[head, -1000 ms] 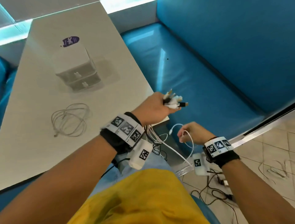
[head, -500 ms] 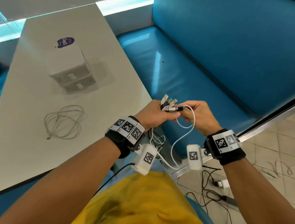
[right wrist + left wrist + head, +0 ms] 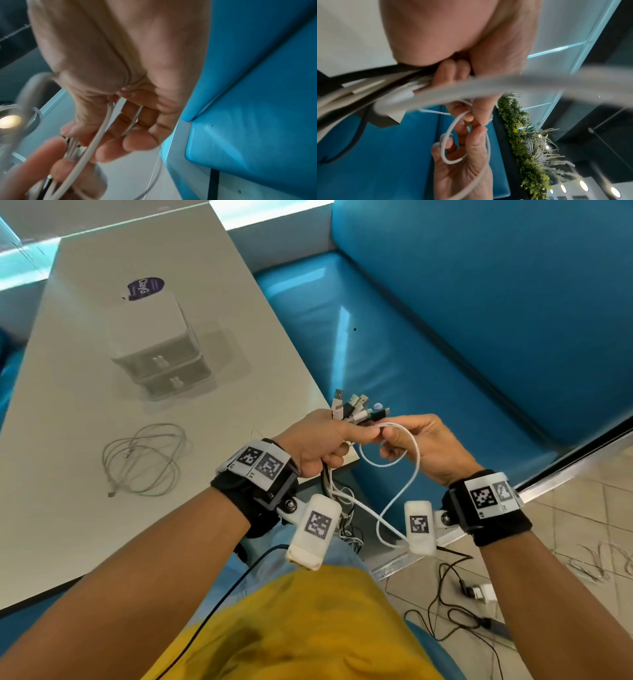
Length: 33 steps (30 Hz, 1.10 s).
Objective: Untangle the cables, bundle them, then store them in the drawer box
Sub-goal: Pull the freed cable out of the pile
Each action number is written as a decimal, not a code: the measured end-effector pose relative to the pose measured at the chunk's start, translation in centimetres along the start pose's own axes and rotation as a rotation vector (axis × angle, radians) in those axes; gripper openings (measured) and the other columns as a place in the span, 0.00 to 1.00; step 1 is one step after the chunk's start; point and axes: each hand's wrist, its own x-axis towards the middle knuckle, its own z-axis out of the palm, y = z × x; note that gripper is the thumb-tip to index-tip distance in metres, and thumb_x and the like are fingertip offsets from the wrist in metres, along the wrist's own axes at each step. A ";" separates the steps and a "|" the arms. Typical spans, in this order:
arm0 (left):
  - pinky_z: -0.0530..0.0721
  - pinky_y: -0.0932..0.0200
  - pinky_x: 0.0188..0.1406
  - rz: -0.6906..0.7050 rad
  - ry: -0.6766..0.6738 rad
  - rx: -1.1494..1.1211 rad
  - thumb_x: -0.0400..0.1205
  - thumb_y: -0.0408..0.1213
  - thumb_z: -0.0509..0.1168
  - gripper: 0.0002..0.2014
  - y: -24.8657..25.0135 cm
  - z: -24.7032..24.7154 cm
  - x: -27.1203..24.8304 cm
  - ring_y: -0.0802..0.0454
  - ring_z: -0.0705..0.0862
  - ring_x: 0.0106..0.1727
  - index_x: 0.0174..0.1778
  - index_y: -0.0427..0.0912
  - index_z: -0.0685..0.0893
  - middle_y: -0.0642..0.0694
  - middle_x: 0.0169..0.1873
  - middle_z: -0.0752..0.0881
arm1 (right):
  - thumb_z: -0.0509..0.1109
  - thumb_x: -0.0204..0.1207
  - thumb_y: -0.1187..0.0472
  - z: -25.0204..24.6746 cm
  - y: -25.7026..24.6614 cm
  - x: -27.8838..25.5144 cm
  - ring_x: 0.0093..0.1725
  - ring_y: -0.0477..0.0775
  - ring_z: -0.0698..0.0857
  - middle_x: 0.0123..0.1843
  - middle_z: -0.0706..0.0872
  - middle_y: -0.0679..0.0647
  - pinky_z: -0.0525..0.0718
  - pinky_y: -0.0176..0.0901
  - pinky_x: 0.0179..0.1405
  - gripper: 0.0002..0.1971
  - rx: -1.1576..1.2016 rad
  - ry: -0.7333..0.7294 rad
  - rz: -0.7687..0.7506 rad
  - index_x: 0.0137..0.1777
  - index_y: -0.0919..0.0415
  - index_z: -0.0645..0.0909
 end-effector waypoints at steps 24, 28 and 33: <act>0.65 0.65 0.17 0.121 0.312 0.041 0.80 0.36 0.71 0.03 0.5 -0.1 0.0 0.55 0.63 0.22 0.45 0.41 0.86 0.46 0.30 0.79 | 0.76 0.73 0.58 0.7 -0.9 -0.6 0.49 0.44 0.83 0.49 0.86 0.51 0.80 0.38 0.54 0.10 -0.644 -0.051 -0.094 0.54 0.48 0.88; 0.65 0.66 0.16 0.122 0.301 0.029 0.80 0.36 0.71 0.06 0.5 0.0 0.2 0.57 0.63 0.20 0.48 0.38 0.86 0.46 0.31 0.79 | 0.78 0.71 0.56 0.5 -0.5 -0.5 0.44 0.49 0.83 0.43 0.86 0.54 0.79 0.42 0.48 0.03 -0.634 0.056 -0.114 0.43 0.52 0.90; 0.60 0.64 0.18 0.117 0.251 0.117 0.77 0.39 0.74 0.08 1.0 0.1 0.3 0.56 0.62 0.20 0.34 0.45 0.82 0.49 0.24 0.71 | 0.72 0.78 0.63 0.0 -0.3 0.6 0.34 0.46 0.79 0.33 0.84 0.47 0.78 0.43 0.39 0.05 -0.573 0.424 -0.121 0.40 0.58 0.86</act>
